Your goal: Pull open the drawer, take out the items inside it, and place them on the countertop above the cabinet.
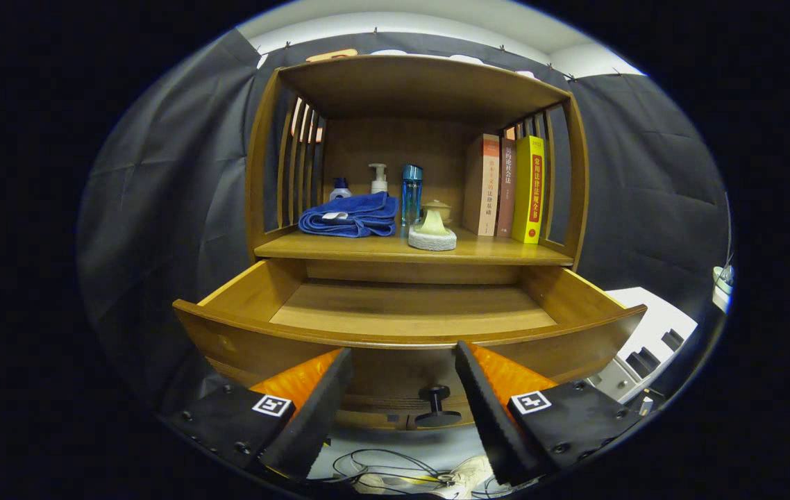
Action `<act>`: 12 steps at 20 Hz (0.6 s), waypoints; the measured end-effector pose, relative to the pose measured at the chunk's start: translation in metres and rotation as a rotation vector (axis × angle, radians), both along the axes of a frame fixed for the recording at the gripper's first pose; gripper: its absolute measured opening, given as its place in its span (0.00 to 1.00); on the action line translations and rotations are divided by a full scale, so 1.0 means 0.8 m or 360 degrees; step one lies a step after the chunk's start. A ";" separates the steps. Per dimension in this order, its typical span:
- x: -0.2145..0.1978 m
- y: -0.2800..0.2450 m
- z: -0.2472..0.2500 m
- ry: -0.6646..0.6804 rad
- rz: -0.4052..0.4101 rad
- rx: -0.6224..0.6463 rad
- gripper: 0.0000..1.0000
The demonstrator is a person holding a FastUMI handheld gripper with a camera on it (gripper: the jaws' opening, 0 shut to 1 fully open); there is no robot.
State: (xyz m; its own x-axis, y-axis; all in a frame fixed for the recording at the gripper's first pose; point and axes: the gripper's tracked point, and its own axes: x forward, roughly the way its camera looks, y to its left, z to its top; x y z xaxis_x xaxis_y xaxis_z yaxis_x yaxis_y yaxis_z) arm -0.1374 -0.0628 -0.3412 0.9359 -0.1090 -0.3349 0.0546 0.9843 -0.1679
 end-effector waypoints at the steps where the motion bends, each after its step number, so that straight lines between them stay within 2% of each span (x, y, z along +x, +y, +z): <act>1: 0.006 0.000 -0.001 0.0004 -0.0002 0.0001 0.99; 12: 0.069 -0.005 -0.009 -0.0013 -0.0014 0.0038 0.97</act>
